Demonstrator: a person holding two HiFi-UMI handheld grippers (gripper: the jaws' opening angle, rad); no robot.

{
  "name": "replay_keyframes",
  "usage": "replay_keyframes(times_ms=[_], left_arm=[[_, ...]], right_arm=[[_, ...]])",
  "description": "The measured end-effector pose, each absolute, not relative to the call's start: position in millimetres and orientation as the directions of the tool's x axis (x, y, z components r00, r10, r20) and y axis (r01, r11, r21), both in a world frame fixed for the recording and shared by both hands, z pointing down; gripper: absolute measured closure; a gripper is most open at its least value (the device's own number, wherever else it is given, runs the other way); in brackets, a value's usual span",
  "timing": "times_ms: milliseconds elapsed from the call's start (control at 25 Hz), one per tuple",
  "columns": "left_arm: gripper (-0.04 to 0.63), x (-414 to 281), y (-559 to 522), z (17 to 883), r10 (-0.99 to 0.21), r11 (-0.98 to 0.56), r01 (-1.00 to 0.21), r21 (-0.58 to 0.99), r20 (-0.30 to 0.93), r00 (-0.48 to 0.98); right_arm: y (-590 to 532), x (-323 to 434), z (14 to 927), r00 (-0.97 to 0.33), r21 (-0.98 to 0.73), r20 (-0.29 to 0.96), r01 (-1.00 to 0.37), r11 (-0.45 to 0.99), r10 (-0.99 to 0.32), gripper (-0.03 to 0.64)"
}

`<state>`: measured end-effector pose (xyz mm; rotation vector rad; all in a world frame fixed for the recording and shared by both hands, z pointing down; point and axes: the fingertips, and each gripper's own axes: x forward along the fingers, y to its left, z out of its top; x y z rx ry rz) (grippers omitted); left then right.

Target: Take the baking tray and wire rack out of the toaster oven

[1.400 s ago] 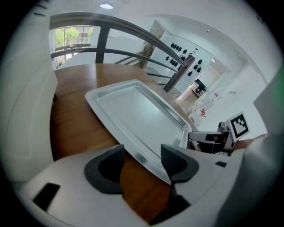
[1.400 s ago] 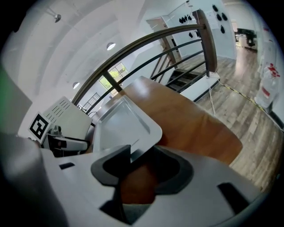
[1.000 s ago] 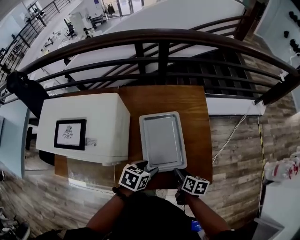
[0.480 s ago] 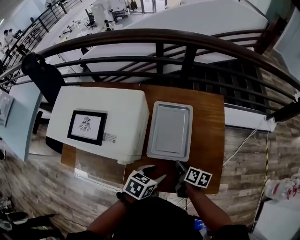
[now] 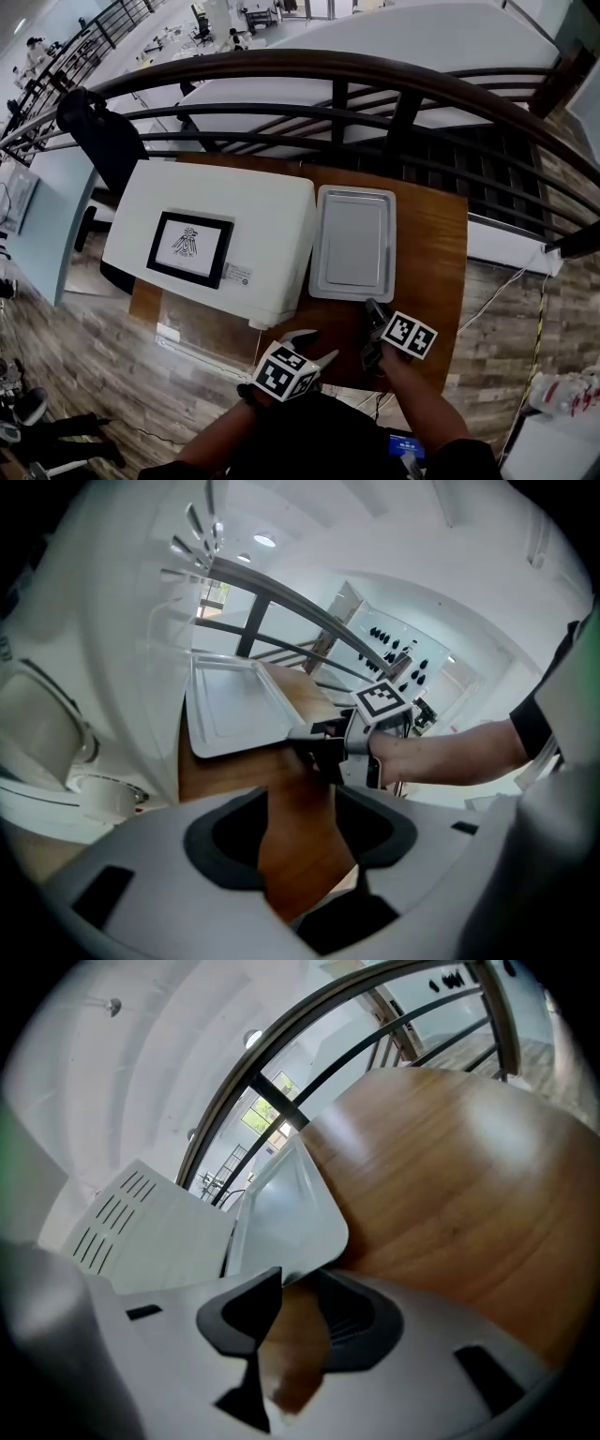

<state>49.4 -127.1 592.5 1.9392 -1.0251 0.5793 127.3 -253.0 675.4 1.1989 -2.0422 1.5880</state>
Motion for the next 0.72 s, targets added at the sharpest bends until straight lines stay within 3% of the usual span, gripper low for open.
replay_keyframes(times_ms=[360,720], left_arm=[[0.365,42.0,-129.2,583.6,-0.504,-0.284,-0.844,0.456,0.678,0.535],[0.422,32.5,-130.6,553.5,-0.653,-0.28,-0.875,0.395,0.59,0.476]], right_arm=[[-252.5,142.7,657.8,-0.597,-0.627,0.651,-0.771,0.112,-0.468,0.491],[-230.4,174.0,571.5,-0.63,-0.575,0.511,-0.756,0.312,-0.585,0.503]])
